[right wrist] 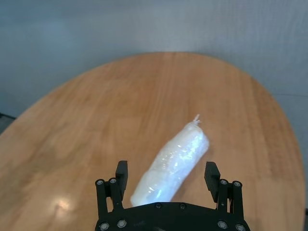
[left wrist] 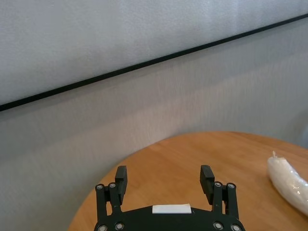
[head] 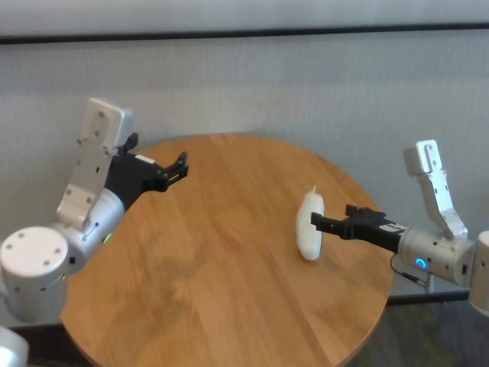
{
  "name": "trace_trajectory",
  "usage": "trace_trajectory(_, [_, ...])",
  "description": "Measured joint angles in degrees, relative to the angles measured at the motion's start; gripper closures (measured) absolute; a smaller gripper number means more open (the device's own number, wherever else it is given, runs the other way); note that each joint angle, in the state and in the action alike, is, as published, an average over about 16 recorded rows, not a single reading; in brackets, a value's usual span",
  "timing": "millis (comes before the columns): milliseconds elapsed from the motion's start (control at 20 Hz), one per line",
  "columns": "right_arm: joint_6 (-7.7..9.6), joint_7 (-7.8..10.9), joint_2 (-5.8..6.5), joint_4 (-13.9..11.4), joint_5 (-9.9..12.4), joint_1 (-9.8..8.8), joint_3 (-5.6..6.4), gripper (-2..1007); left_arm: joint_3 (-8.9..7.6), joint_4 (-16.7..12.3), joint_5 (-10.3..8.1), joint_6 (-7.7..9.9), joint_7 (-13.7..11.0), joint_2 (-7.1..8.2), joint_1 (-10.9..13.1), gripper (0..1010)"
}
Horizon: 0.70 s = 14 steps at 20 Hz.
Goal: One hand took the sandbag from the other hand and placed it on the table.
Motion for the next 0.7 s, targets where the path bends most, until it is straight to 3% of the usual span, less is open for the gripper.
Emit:
trace_trajectory(200, [-4.41, -3.85, 1.18, -1.9, -4.2, -2.39, 0.19, 3, 1.39, 1.5, -1.07, -3.71, 1.6, 3.67, 1.3, 10])
trace_trajectory(500, [-13.73, -11.45, 3.66, -5.9, -13.3, -7.49, 0.59, 3, 4.03, 4.5, -3.06, -10.76, 4.5, 10.62, 3.7, 10])
trace_trajectory(700, [-19.38, -15.79, 5.16, -8.3, -18.8, -10.57, 0.83, 3, 5.42, 6.0, -4.1, -14.46, 6.0, 14.25, 5.0, 10])
